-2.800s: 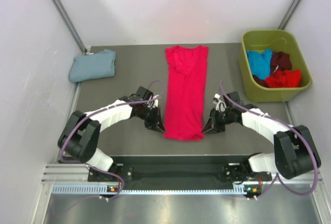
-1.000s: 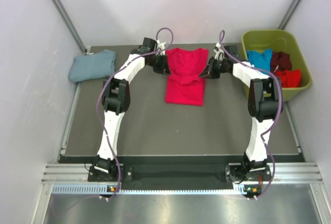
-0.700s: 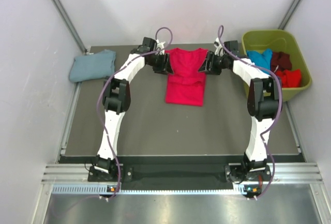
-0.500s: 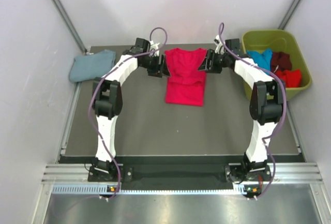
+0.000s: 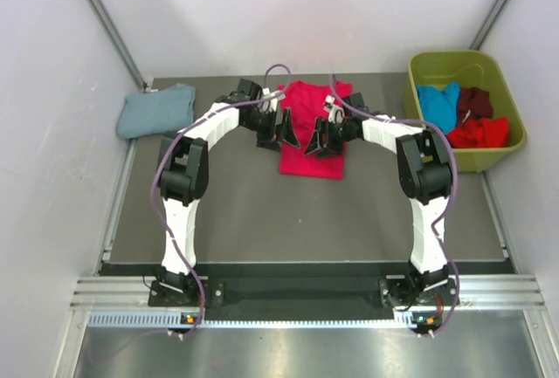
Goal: Fold and stack the t-shirts
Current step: Fold the tshirt
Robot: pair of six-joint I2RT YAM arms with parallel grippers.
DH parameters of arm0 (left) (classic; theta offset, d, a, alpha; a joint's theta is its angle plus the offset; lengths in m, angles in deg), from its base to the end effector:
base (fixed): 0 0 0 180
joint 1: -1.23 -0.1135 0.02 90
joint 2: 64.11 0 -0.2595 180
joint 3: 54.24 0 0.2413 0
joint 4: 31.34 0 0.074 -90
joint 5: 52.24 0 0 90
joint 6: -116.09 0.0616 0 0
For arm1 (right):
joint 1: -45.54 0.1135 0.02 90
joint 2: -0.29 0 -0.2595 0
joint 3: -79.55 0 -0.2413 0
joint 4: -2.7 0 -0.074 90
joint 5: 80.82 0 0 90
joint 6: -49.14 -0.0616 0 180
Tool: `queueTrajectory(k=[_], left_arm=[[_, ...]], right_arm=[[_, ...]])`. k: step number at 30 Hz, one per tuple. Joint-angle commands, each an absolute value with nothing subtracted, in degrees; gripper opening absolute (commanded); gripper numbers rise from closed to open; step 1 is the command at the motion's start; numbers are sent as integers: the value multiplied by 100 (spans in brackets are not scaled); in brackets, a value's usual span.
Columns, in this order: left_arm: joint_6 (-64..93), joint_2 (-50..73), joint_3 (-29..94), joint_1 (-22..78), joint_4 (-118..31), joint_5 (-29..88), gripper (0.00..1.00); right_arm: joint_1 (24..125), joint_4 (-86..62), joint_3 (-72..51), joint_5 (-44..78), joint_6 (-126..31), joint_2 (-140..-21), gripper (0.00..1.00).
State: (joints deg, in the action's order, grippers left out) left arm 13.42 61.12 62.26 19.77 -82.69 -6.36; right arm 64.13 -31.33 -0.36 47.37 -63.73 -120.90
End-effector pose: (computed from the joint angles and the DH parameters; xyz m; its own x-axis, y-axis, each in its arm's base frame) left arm 0.4293 -0.1892 0.1864 -0.9240 0.1438 -0.3543 0.3637 0.6168 -0.6981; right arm 0.4139 0.1794 0.1482 -0.9441 0.0047 -0.3296 -0.2373 0.6842 0.6896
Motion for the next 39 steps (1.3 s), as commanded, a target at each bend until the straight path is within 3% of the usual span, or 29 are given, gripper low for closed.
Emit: queueTrajectory(k=[1, 11, 21, 25, 29, 35, 38, 39], left_arm=[[1194, 6298, 6211, 1968, -7949, -821, 99], [1176, 6843, 6361, 1968, -8169, -602, 99], [1255, 6782, 6211, 1968, -8204, -355, 99], [1491, 6642, 6255, 1960, -8388, -57, 99], [1510, 6439, 6211, 1907, -8485, 23, 99], [1457, 6448, 6071, 1881, -8669, 40, 99], [1519, 6527, 6071, 1872, -8827, -12, 95], [1536, 6544, 6053, 1872, -8854, -91, 89]], right_arm=[[6356, -2971, 430, 4715, -6406, -12319, 56], [6189, -2883, 1009, 4495, -6423, -12768, 56], [5881, -2734, 3213, 4161, -6336, -13445, 58], [5881, -2672, 3401, 4283, -6327, -13069, 59], [5864, -2821, 2700, 4415, -6292, -12287, 58], [5732, -2988, 152, 4890, -6687, -11064, 54], [5662, -3094, -755, 4925, -6661, -10730, 54], [5635, -3042, -1105, 4934, -6722, -10686, 54]])
